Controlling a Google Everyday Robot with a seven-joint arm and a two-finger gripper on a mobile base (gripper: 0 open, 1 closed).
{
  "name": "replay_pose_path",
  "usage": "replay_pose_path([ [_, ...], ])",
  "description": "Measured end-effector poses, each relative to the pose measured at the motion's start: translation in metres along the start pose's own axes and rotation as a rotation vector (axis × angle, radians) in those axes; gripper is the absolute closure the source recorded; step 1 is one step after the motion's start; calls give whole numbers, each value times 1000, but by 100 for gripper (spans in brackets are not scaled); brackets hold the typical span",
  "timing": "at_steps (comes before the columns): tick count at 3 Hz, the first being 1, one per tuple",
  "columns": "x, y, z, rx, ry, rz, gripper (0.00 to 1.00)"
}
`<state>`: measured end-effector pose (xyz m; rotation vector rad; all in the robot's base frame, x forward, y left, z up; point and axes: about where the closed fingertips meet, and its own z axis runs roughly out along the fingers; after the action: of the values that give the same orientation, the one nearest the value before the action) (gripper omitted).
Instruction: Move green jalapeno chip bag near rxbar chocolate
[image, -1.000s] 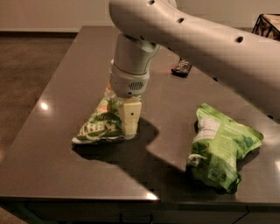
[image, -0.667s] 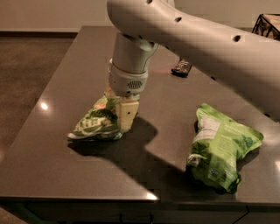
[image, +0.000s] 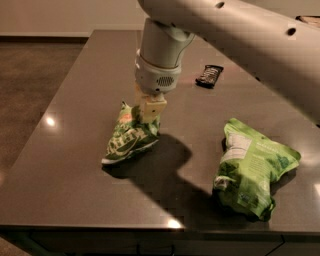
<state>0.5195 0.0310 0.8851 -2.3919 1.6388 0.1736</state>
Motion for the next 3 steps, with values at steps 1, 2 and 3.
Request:
replay_pose_path([
  [1,30,-12,-23,56,34,49,100],
  [2,57,-27,-39,97,71,93,100],
  [3,89,-47,-50,128,118,158,100],
])
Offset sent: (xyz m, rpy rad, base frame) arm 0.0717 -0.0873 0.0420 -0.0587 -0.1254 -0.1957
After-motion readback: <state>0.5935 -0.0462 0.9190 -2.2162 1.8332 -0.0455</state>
